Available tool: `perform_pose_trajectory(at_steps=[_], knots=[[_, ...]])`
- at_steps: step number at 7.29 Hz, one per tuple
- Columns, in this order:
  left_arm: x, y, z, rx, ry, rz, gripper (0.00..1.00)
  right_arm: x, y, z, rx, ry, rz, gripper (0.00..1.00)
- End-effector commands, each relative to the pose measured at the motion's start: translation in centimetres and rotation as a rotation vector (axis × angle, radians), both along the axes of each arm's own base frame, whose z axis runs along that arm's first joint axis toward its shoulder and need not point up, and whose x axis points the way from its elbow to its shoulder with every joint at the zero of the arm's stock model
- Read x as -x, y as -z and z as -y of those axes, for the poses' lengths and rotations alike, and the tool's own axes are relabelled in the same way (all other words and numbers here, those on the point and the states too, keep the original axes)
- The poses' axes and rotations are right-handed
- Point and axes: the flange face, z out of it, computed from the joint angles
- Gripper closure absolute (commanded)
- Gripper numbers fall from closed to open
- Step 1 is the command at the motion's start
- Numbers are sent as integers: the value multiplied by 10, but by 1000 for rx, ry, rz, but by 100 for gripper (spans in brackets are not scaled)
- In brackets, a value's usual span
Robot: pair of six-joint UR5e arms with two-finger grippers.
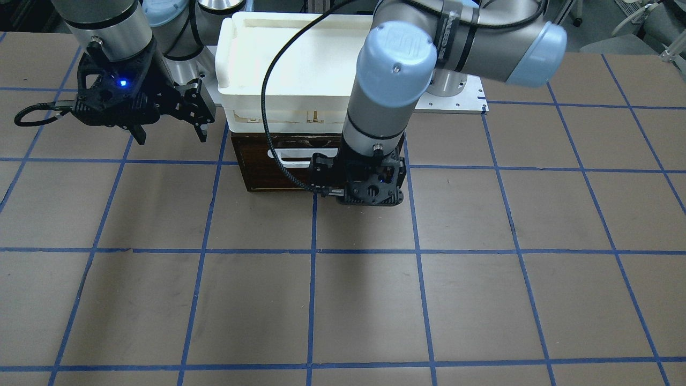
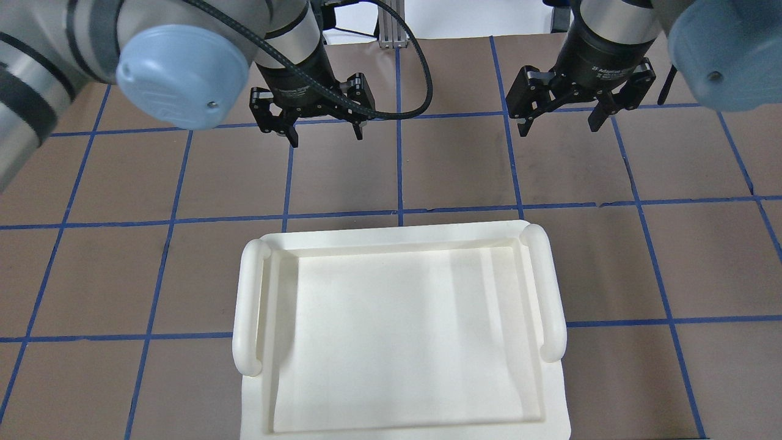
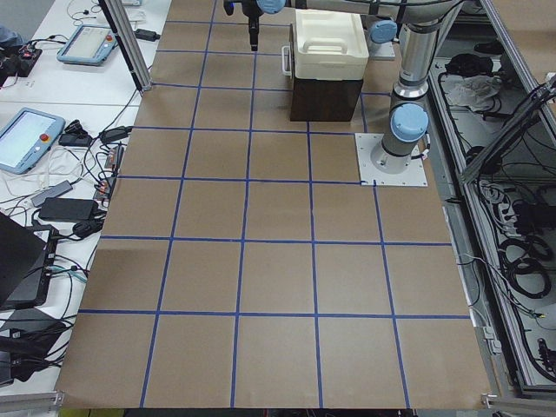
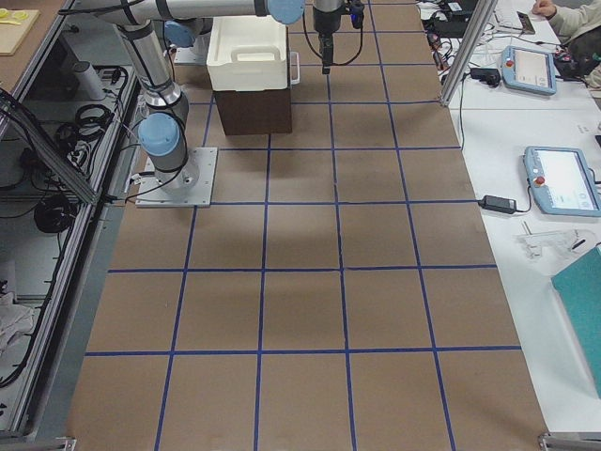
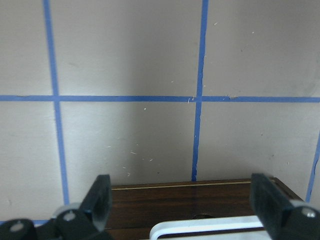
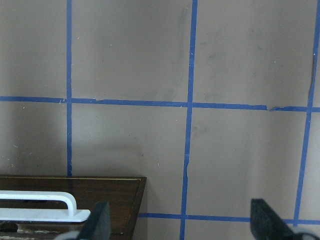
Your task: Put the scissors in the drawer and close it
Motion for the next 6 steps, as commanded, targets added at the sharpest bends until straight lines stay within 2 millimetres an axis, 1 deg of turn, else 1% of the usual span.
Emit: perform_pose_trajectory(at_steps=[1, 2, 3, 4, 5, 6], knots=[[-35, -53, -56, -18, -41, 6, 0, 0, 0, 0, -1, 0, -1, 0], [-48, -52, -72, -13, -6, 4, 0, 0, 0, 0, -1, 0, -1, 0], [-69, -51, -76, 18, 39, 3, 0, 0, 0, 0, -1, 0, -1, 0], [-106, -59, -54, 93, 51, 9, 0, 0, 0, 0, -1, 0, -1, 0], [-145, -62, -29, 110, 37, 11, 0, 0, 0, 0, -1, 0, -1, 0], [-145, -61, -15, 104, 36, 12, 0, 0, 0, 0, -1, 0, -1, 0]])
